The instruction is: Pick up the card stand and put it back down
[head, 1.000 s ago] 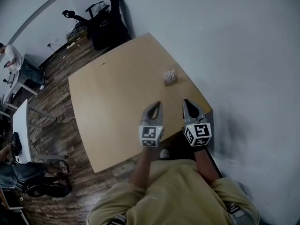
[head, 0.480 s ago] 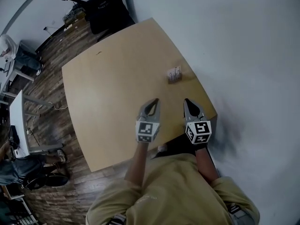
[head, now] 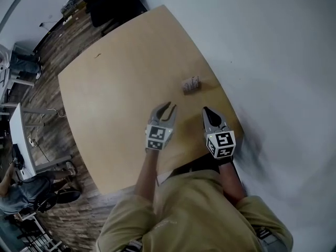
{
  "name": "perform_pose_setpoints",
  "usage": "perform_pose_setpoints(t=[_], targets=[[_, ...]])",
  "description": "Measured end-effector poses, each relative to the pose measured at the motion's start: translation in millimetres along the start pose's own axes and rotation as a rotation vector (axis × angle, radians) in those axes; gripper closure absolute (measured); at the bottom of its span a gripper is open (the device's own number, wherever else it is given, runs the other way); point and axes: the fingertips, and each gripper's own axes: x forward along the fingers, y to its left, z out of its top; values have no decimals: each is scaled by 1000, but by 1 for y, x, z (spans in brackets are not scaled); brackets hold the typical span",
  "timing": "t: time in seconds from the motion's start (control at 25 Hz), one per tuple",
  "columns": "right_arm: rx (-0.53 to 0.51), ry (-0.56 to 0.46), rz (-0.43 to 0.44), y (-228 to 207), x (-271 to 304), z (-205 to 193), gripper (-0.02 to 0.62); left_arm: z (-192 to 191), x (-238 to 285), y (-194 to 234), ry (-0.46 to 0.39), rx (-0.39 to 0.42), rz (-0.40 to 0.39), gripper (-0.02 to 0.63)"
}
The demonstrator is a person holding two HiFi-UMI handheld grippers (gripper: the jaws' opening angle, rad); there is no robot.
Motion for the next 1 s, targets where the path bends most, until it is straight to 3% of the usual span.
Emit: perform_pose_setpoints(t=[0.2,0.52,0.72,1.0], targets=[[25,42,9,-20,21,-15,590,-19,44,13,74,27,-73,469],[70,96,4,-50,48,-40,589,-58,114,9,236,94,-213,297],[82,114,11,-57,65,-48,589,-58,150,11,242,122,-273,250],[106,123,13,-60,69,-58,590,-72,186,-3,272,183,-371,242]])
